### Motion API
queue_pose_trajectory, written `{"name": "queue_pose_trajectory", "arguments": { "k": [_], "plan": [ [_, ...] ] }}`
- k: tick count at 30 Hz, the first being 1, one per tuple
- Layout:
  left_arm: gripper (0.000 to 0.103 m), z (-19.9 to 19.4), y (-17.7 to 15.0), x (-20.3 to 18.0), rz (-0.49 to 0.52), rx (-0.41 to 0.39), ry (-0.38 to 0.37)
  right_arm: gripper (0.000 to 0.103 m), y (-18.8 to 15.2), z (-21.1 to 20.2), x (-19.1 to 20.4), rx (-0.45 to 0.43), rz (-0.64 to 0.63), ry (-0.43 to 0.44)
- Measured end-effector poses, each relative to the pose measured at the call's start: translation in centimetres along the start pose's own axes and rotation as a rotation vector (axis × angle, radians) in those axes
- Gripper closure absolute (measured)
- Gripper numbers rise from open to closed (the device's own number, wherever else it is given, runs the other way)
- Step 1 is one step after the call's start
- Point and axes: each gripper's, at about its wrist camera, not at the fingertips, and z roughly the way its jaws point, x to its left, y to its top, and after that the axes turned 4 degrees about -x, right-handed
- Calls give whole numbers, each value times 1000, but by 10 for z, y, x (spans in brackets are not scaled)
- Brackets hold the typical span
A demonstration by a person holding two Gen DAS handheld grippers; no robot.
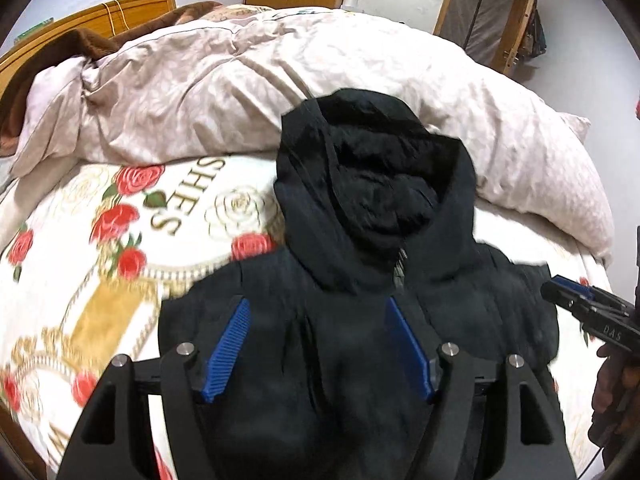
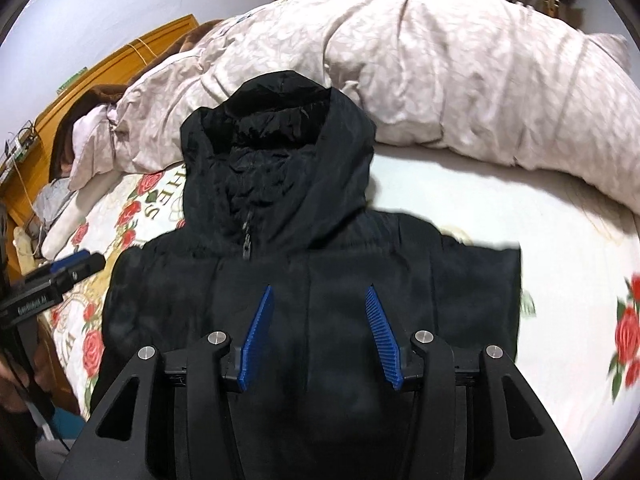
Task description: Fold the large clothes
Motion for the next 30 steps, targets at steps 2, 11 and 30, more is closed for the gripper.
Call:
{"name": "queue_pose_trajectory", "arguments": {
  "k": [2,11,30],
  "plan": [
    [31,15,20,4,-4,-9,0,54,18,14,-1,-2,-14,-6],
    [29,94,105,16,-19,-47,13,54,110,86,-17,-28,-14,-23],
    [90,163,130,6,-29,-53,-73,95,142,127,-11,-65,-105,-34]
  ]
}}
